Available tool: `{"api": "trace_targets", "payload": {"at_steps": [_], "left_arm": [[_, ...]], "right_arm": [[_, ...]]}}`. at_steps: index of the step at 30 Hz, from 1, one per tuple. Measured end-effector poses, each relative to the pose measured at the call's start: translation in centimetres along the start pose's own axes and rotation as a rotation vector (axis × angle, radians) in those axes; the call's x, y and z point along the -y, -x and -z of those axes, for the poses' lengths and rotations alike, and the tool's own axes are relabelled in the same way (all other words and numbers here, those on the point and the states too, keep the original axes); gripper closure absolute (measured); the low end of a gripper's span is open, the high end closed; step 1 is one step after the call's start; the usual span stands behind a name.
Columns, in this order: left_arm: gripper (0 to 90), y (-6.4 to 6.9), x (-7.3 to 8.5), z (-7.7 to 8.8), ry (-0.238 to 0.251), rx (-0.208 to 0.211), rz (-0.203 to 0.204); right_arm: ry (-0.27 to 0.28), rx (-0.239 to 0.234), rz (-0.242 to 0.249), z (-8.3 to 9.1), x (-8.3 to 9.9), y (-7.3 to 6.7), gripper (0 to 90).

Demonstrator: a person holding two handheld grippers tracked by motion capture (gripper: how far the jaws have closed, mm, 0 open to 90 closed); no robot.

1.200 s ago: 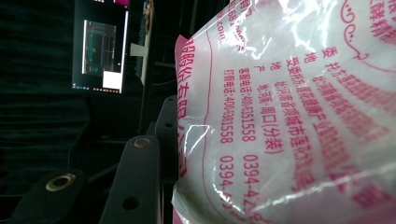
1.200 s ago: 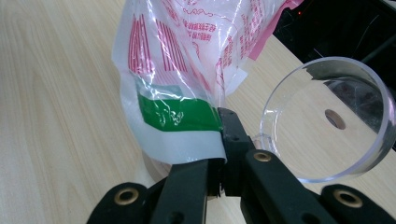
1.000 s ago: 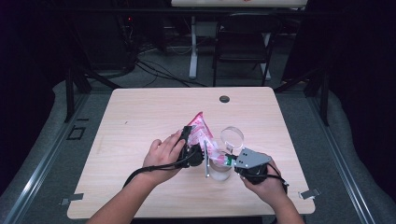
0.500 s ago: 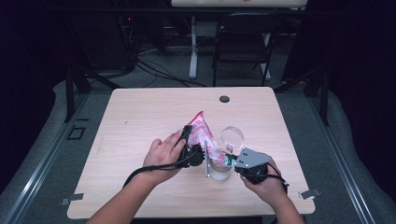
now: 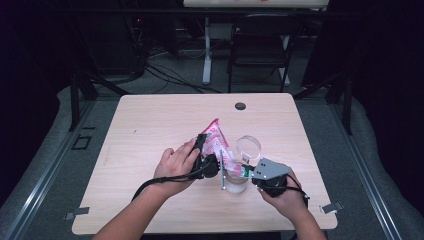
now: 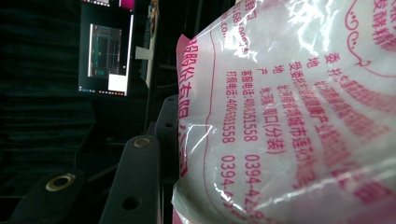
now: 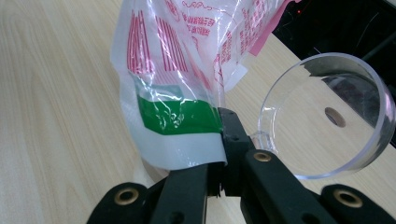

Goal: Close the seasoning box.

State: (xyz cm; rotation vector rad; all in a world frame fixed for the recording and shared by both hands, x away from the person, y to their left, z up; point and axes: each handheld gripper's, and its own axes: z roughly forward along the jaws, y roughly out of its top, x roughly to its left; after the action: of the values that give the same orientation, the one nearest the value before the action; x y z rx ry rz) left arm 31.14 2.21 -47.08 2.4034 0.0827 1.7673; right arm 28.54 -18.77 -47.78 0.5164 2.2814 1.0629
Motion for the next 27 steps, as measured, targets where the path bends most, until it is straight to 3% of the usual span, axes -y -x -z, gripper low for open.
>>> {"api": "trace_targets", "payload": {"at_steps": [27], "left_arm": [[63.0,0.21,-0.03,-0.15,0.008,-0.002,-0.002]], "right_arm": [[-0.023,-0.006,0.005,-0.47,0.29,-0.1,89.8]]}}
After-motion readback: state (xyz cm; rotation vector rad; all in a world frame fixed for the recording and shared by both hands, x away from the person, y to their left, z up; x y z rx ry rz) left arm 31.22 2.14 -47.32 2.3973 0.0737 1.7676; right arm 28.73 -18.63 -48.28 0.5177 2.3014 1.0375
